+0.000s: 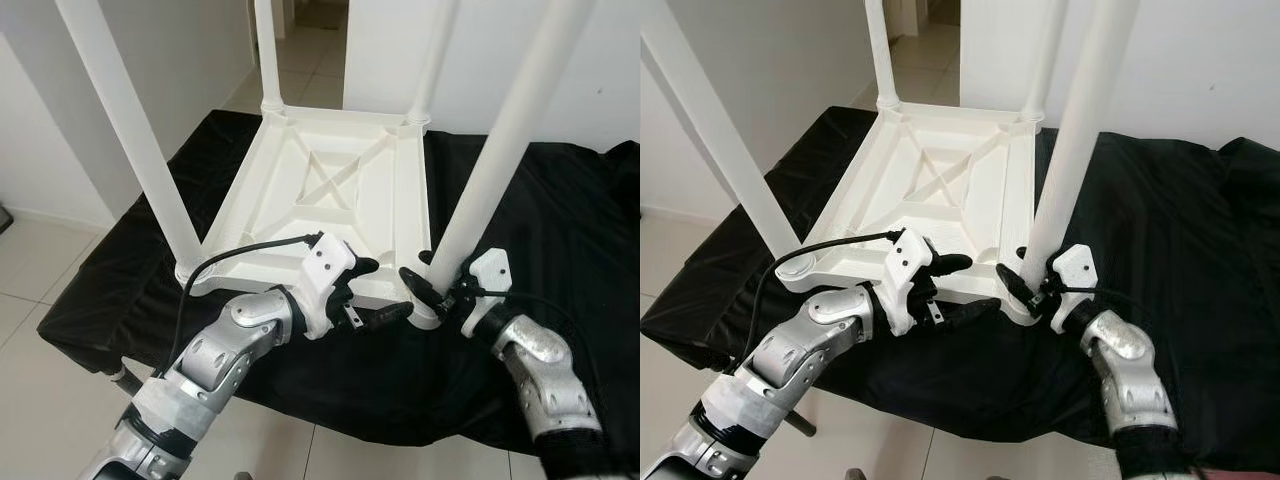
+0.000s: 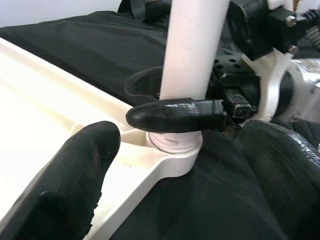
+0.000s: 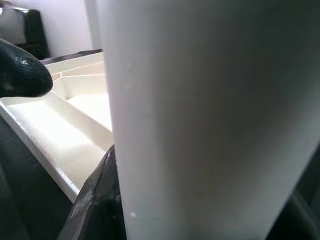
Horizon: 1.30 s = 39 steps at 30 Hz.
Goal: Building children table
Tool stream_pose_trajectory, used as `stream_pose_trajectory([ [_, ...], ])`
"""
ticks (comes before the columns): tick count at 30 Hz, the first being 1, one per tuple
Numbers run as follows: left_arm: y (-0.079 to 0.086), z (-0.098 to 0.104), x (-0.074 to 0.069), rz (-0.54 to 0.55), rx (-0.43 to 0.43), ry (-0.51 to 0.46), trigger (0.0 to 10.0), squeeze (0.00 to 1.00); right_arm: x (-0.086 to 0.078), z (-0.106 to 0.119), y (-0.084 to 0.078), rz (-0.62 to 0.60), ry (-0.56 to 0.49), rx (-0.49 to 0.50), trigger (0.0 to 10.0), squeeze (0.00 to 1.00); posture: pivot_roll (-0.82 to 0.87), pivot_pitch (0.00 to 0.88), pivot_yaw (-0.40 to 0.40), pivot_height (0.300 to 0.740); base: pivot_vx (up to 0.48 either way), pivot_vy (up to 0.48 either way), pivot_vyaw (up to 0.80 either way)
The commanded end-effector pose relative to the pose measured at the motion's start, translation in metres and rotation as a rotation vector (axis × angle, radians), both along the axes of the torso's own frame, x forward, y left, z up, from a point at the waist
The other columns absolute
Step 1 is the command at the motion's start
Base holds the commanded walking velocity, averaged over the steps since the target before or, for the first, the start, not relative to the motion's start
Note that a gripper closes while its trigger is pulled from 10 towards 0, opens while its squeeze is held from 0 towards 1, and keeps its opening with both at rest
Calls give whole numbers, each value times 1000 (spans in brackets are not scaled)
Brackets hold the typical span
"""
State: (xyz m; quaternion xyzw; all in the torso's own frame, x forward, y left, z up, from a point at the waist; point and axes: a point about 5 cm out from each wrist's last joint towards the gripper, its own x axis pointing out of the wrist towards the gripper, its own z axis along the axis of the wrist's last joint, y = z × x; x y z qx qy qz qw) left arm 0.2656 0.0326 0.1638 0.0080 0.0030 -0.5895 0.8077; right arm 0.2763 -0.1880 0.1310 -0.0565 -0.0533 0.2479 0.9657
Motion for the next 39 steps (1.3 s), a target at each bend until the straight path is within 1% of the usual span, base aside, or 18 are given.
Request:
stream_pose_trajectory([
  [1, 2, -1, -5, -96, 1, 10, 10000, 0, 0, -1, -1, -66, 17, 32, 10000, 0, -125, 0, 10, 740, 0, 0, 0],
  [4, 3, -1, -4, -85, 6, 5, 10000, 0, -2, -5, 4, -202, 33, 88, 10000, 0, -119, 0, 6, 740, 0, 0, 0],
  [8, 4, -1, -3, -80, 7, 4, 10000, 0, -2, -6, 4, -237, 41, 105, 10000, 0, -119, 0, 6, 740, 0, 0, 0],
  [9, 6, 0, -1, -67, 8, 1, 10000, 0, -3, -11, 6, -320, 64, 133, 10000, 0, -118, 0, 8, 740, 0, 0, 0],
  [14, 9, 1, 2, -55, 9, -4, 10000, 0, -6, -20, 11, -445, 110, 151, 10000, 0, -116, 1, 7, 740, 0, 0, 0],
  [16, 10, 1, 2, -52, 11, -8, 10000, 0, -8, -25, 21, -562, 151, 193, 10000, 0, -108, 2, -4, 740, 0, 0, 0],
  [17, 10, 1, 2, -52, 11, -8, 10000, 0, -8, -25, 21, -562, 151, 193, 10000, 0, -108, 2, -4, 740, 0, 0, 0],
  [20, 8, 2, 0, -47, 4, -5, 10000, 0, -10, -26, 31, -663, 172, 240, 10000, 0, -104, 4, -8, 740, 0, 0, 0],
  [21, 8, 2, 0, -47, 4, -5, 10000, 0, -10, -26, 31, -663, 172, 240, 10000, 0, -104, 4, -8, 740, 0, 0, 0],
  [22, 7, 1, -1, -47, 1, -3, 10000, 0, -9, -25, 38, -677, 173, 250, 10000, 0, -105, 3, -6, 740, 0, 0, 0],
  [23, 5, 1, -2, -50, -2, 0, 10000, 0, -7, -21, 46, -645, 160, 250, 10000, 0, -104, 3, -6, 740, 0, 0, 0],
  [24, 5, 1, -2, -50, -2, 0, 10000, 0, -7, -21, 46, -645, 160, 250, 10000, 0, -104, 3, -6, 740, 0, 0, 0],
  [25, 4, 1, -3, -53, -4, 2, 10000, 0, -6, -17, 53, -609, 145, 251, 10000, 0, -104, 3, -6, 740, 0, 0, 0],
  [28, 3, 0, -4, -58, -5, 3, 10000, 0, -6, -15, 57, -579, 132, 240, 10000, 0, -104, 1, -7, 740, 0, 0, 0],
  [29, 3, 0, -5, -61, -5, 3, 10000, 0, -6, -13, 58, -548, 119, 246, 10000, 1000, -99, 0, -12, 740, 0, 0, 0],
  [37, 4, 3, -3, -57, -9, -4, 10000, 0, -7, -3, 55, -476, 60, 222, 10000, 1000, -98, 0, -15, 740, 0, 0, 0],
  [38, 5, 4, -3, -57, -8, -6, 10000, 0, -8, 0, 54, -465, 47, 218, 10000, 0, -97, 0, -18, 740, 0, 0, 0],
  [39, 5, 4, -3, -57, -8, -6, 10000, 0, -8, 0, 54, -465, 47, 218, 10000, 0, -97, 0, -18, 740, 0, 0, 0],
])
